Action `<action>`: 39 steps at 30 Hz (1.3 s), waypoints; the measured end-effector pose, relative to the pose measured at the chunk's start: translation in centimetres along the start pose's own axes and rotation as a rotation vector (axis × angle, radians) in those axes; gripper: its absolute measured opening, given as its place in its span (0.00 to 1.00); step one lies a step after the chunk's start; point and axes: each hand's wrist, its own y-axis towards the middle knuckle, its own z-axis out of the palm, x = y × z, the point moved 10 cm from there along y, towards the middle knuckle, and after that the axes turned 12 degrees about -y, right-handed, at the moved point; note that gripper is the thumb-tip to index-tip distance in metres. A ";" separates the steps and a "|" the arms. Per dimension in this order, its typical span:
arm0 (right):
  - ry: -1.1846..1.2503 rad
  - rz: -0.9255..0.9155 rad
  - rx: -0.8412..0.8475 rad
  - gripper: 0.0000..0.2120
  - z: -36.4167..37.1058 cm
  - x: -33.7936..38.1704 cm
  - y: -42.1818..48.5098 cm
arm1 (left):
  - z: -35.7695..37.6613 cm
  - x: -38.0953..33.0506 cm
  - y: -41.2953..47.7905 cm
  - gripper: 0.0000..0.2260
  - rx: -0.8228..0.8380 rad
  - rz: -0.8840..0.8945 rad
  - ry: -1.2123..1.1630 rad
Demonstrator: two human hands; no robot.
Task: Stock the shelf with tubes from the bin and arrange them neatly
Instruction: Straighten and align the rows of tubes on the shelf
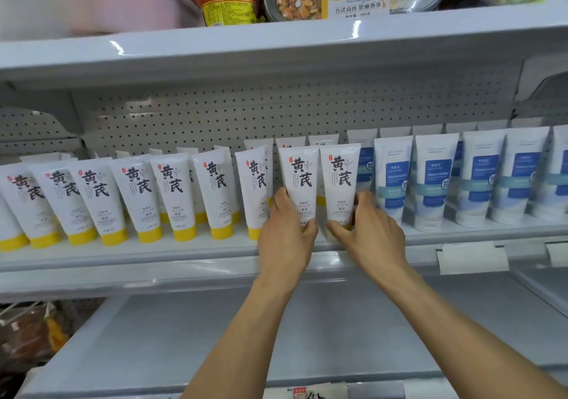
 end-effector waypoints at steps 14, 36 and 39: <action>0.056 -0.036 0.049 0.23 -0.1 0.0 -0.5 | -0.5 -0.2 -0.5 0.31 0.060 -0.001 0.019; -0.362 -0.611 0.045 0.15 -6.1 13.0 6.3 | -6.5 5.9 1.8 0.19 -0.063 -0.184 -0.140; -0.317 -0.614 0.129 0.10 -5.4 12.7 6.6 | -6.1 6.4 2.2 0.18 -0.007 -0.197 -0.191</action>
